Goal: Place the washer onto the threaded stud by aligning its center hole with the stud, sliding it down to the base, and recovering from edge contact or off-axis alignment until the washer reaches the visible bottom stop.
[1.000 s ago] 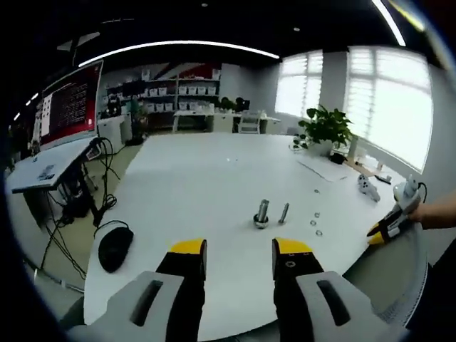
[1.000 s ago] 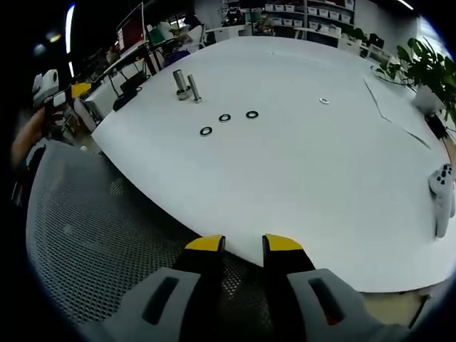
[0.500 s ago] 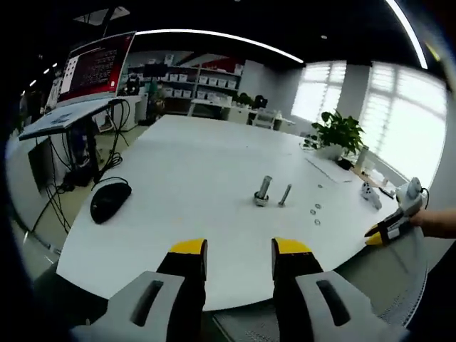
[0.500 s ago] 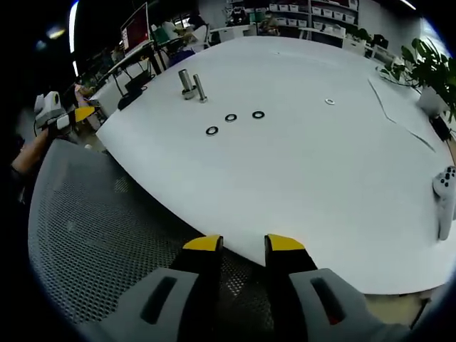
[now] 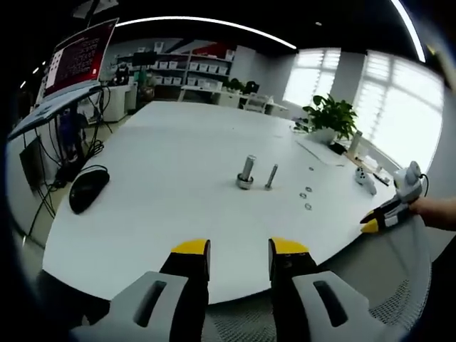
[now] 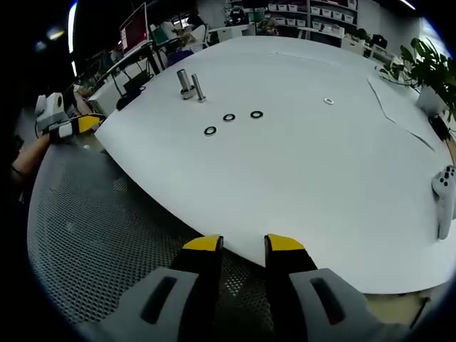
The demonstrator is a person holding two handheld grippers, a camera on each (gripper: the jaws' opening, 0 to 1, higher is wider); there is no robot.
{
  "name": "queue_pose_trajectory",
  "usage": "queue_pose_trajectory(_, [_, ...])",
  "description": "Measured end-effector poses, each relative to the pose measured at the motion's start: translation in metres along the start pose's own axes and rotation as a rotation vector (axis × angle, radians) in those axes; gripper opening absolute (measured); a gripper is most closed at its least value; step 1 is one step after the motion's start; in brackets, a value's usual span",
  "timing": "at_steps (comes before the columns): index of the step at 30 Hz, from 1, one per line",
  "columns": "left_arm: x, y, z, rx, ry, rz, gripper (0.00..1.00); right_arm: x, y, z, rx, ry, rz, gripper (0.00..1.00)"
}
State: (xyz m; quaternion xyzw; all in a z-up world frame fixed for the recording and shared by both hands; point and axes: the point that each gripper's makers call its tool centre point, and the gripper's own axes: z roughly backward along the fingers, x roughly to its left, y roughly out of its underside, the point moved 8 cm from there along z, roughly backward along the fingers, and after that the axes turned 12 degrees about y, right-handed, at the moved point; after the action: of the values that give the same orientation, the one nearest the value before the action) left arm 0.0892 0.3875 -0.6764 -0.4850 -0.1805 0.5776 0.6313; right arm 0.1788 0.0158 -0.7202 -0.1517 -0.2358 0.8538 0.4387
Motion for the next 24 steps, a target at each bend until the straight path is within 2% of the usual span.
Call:
queue_pose_trajectory(3, [-0.003,0.003,-0.006,0.021,0.014,0.011,0.3,0.0,0.0,0.0,-0.002,-0.001,0.001,0.26])
queue_pose_trajectory(6, [-0.005,-0.003,-0.003,-0.004,0.028,0.065,0.25,-0.001,0.0,0.0,-0.002,0.004,0.0,0.26])
queue_pose_trajectory(9, [-0.008,-0.009,-0.004,0.003,0.027,0.012,0.26,-0.001,0.0,0.0,-0.002,0.007,-0.003,0.26])
queue_pose_trajectory(12, [-0.009,-0.006,-0.01,0.032,0.043,-0.001,0.26,-0.001,0.0,0.0,-0.002,0.007,-0.001,0.26])
queue_pose_trajectory(17, [-0.007,-0.004,-0.012,0.038,0.043,0.014,0.26,-0.003,0.0,0.0,-0.002,0.022,-0.006,0.29])
queue_pose_trajectory(21, [-0.007,-0.008,-0.013,0.024,0.044,0.033,0.26,-0.003,0.0,0.0,-0.006,0.024,-0.011,0.29])
queue_pose_trajectory(24, [-0.009,-0.011,-0.017,0.033,0.05,0.015,0.26,-0.005,0.0,0.0,-0.007,0.043,-0.013,0.32])
